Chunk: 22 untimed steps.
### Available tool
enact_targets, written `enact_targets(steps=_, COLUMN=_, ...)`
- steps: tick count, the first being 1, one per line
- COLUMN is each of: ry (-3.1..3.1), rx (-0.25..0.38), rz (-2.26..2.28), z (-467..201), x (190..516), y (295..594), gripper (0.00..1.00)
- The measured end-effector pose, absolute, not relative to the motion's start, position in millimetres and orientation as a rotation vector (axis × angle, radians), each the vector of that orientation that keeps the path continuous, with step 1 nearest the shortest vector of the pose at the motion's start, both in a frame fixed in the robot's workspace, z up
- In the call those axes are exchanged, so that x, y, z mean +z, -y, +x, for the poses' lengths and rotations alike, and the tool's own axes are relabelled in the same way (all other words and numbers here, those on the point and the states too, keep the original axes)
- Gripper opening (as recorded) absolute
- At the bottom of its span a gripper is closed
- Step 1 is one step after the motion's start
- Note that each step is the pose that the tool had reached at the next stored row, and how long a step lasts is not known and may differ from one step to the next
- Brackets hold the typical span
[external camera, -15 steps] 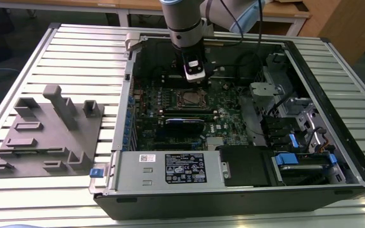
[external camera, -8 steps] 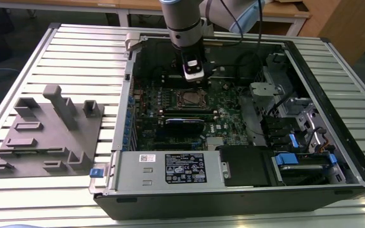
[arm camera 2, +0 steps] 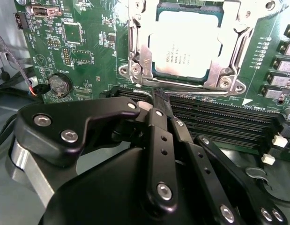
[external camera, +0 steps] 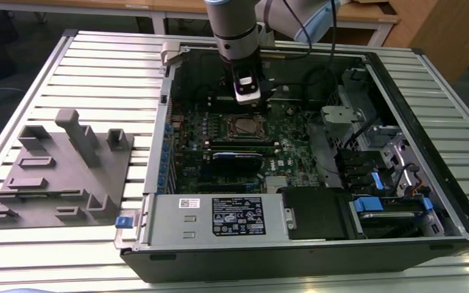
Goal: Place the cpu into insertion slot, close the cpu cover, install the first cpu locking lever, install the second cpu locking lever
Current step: 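Install the first cpu locking lever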
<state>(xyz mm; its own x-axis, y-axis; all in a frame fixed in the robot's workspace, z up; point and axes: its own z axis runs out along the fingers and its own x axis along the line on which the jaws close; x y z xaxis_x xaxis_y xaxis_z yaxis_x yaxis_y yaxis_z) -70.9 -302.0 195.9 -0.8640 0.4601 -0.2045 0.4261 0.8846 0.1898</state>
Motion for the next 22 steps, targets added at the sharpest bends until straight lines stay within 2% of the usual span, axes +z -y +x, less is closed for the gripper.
enact_targets(steps=9, ry=-2.792, rx=0.145, rz=0.672, z=-70.6, x=195.3, y=302.1, gripper=0.11)
enact_targets(steps=22, ry=-2.773, rx=0.143, rz=0.68, z=-70.6, x=191.2, y=302.1, gripper=0.11)
